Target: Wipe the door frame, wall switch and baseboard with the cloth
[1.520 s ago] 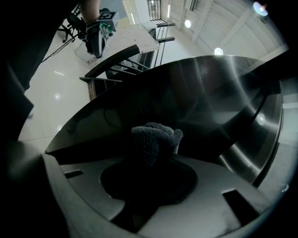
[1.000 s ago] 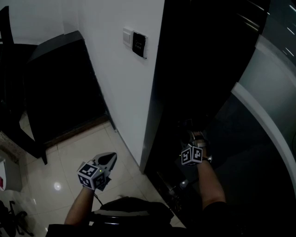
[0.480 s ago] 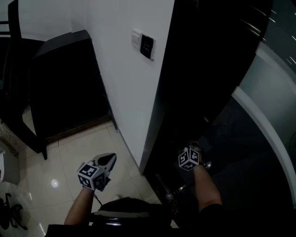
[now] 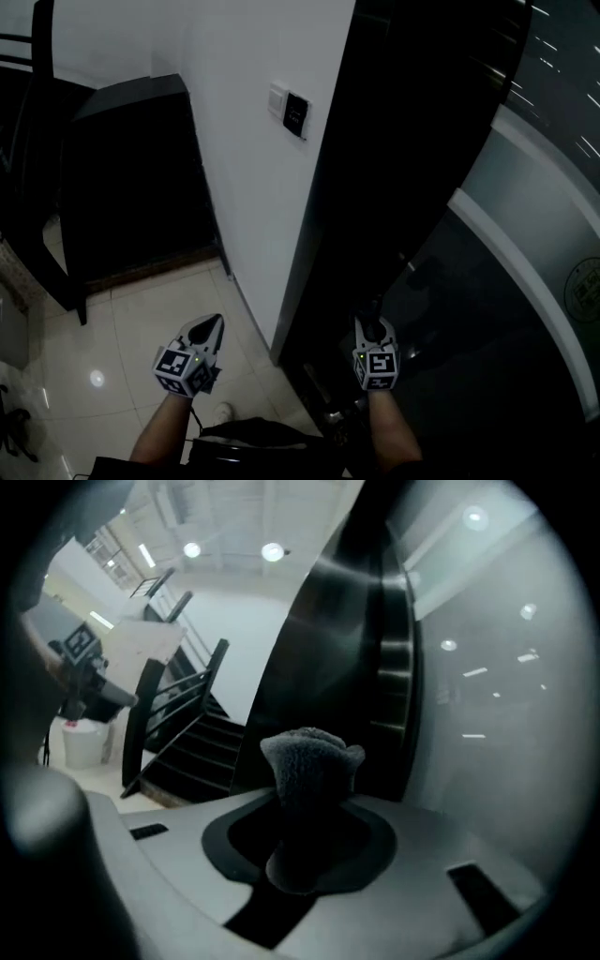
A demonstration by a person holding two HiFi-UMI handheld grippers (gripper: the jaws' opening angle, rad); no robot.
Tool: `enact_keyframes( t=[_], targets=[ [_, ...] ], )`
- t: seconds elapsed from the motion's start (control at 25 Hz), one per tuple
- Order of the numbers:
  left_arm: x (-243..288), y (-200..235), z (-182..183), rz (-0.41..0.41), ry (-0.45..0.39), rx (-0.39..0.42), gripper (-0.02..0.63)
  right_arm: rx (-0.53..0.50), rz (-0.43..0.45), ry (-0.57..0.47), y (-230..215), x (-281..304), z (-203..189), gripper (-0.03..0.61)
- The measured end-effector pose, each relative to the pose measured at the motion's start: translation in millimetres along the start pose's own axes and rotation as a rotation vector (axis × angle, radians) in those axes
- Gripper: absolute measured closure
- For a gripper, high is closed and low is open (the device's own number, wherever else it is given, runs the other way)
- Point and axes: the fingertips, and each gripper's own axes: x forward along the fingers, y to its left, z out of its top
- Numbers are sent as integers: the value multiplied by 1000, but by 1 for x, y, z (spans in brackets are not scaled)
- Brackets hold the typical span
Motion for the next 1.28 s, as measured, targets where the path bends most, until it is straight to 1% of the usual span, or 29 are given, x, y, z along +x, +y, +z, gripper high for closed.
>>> enact_keyframes(
  t=[0.08, 0.12, 0.24, 0.32, 0.4, 0.52, 0.68, 0.84, 0.92, 1.04, 1.16, 1.28],
  targets=[
    [-2, -6, 3, 10, -37, 1, 612, 81, -42, -38, -3, -17, 1, 486],
    [-2, -10, 4, 3, -48, -1, 612, 99, -53, -53, -3, -24, 2, 486],
    [-8, -20, 4, -28, -62, -23, 612, 109, -61, -71, 6, -41, 2, 486],
    [-13, -22, 2, -24, -63, -33, 612, 124, -57, -75, 11, -51, 1, 486],
    [-18, -22, 2, -14, -74, -46, 612, 114, -39, -74, 18, -57, 5, 486],
    [-26, -21, 4, 23, -97, -63, 612, 58, 12, -76, 31, -59, 11, 486],
    [-50, -12, 4, 84, -100, -50, 612, 15, 101, -110, 59, -51, 20, 486],
    [-90, 27, 5, 196, -89, -28, 612, -19, 240, -169, 116, -24, 34, 486],
    [-114, 54, 7, 260, -87, -25, 612, -39, 316, -170, 156, -7, 36, 486],
    [-153, 94, 10, 346, -105, -42, 612, -53, 425, -161, 219, 16, 42, 486],
    [-191, 140, 13, 408, -114, -58, 612, -65, 502, -165, 280, 43, 60, 486],
    [-220, 193, 19, 463, -144, -74, 612, -66, 550, -192, 331, 82, 85, 486]
  ],
)
